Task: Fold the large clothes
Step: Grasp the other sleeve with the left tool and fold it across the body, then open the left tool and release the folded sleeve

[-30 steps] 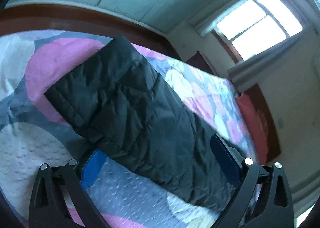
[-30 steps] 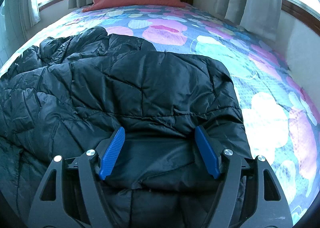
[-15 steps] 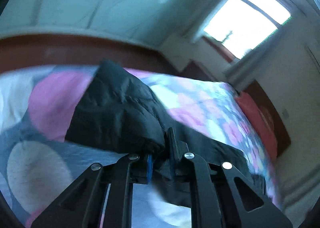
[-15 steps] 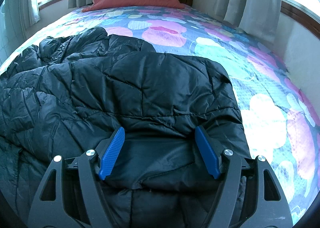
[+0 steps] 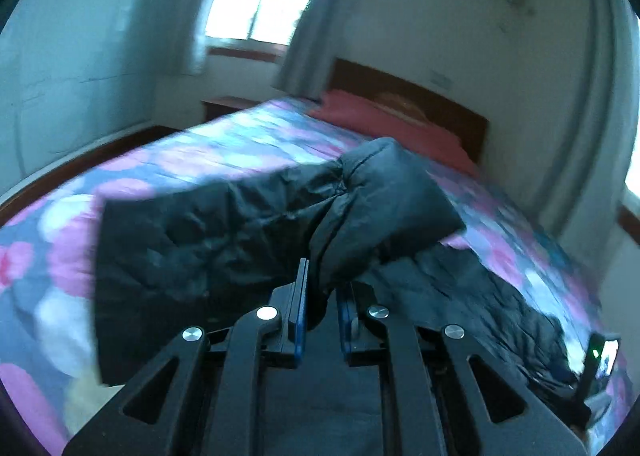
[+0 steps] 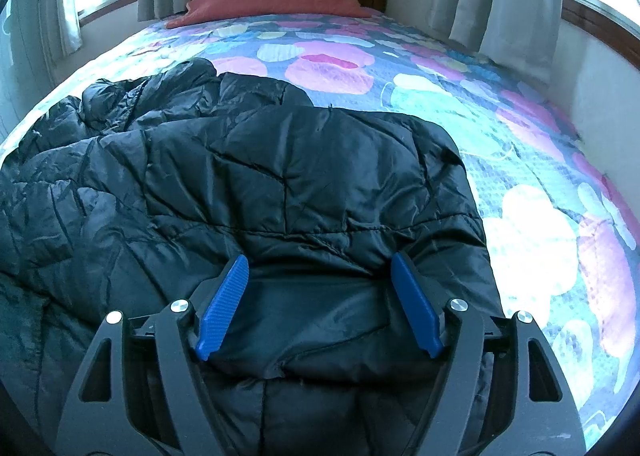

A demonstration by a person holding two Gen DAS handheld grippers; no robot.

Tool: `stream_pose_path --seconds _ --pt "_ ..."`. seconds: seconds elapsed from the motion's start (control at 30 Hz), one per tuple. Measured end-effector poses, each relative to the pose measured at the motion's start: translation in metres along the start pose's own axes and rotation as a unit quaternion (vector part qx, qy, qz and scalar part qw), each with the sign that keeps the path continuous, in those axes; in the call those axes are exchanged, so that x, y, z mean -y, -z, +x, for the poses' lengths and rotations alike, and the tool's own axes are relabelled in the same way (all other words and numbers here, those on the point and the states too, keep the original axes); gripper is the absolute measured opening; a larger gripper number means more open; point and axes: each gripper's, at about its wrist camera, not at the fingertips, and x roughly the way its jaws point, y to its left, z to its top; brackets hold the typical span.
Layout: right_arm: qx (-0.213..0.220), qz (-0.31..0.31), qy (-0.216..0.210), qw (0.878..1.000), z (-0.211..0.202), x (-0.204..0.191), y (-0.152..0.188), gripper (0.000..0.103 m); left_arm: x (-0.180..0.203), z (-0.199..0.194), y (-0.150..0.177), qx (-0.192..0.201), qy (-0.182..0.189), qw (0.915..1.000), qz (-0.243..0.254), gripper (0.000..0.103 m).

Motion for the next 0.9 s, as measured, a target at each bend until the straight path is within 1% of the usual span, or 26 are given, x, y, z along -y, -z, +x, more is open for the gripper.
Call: stream_pose_path --seconds 0.1,0.17,0.2,0.27,0.3,0.37,0.4,0.47,0.5,0.53,0.57,0.63,0.7,0.83,0.9 --pt "0.000 0.000 -0.008 1.000 0.000 0.000 0.000 0.078 0.038 0.018 0.017 -0.017 0.017 0.9992 0.033 0.013" --pt "0.000 0.000 -0.010 1.000 0.001 0.002 -0.001 0.079 0.064 0.033 0.029 -0.035 0.031 0.9977 0.050 0.013" --pt "0.000 0.000 -0.010 1.000 0.000 0.000 -0.001 0.079 0.069 0.037 0.034 -0.041 0.034 0.9971 0.054 0.013" --pt "0.000 0.001 -0.011 1.000 -0.001 -0.002 0.000 0.079 0.088 0.051 0.047 -0.065 0.045 0.9948 0.064 0.013" --pt "0.000 0.002 -0.014 1.000 -0.001 0.000 -0.001 0.080 0.098 0.060 0.053 -0.085 0.050 0.9926 0.071 0.013" --pt "0.000 0.004 -0.018 1.000 -0.002 -0.001 -0.001 0.080 0.107 0.069 0.061 -0.104 0.051 0.9899 0.082 0.015" --pt "-0.001 0.005 -0.020 1.000 -0.003 -0.001 -0.001 0.081 0.112 0.069 0.065 -0.107 0.050 0.9887 0.092 0.015" --pt "-0.002 0.004 -0.021 1.000 -0.004 -0.002 -0.002 0.081 0.119 0.063 0.070 -0.113 0.048 0.9865 0.109 0.026" --pt "-0.003 0.002 -0.021 1.000 -0.005 -0.002 -0.002 0.081 0.121 0.059 0.070 -0.116 0.050 0.9857 0.112 0.035" --pt "-0.005 0.000 -0.021 1.000 -0.007 -0.002 -0.003 0.081 0.125 0.056 0.071 -0.114 0.051 0.9857 0.112 0.037" --pt "-0.006 -0.002 -0.020 1.000 -0.010 -0.003 -0.002 0.081 0.122 0.043 0.076 -0.113 0.056 0.9857 0.112 0.039" --pt "-0.009 0.000 -0.021 1.000 -0.018 -0.002 -0.003 0.081 0.125 0.040 0.078 -0.111 0.065 0.9857 0.110 0.052" --pt "-0.009 0.009 -0.029 1.000 -0.028 -0.002 -0.005 0.081 0.117 0.028 0.077 -0.106 0.074 0.9864 0.102 0.053" --pt "0.003 0.007 -0.045 0.999 -0.049 -0.012 -0.011 0.081 0.102 0.009 0.074 -0.100 0.080 0.9869 0.098 0.053" --pt "0.009 0.012 -0.068 0.998 -0.059 -0.021 -0.017 0.081 0.090 -0.007 0.071 -0.089 0.080 0.9883 0.095 0.053"
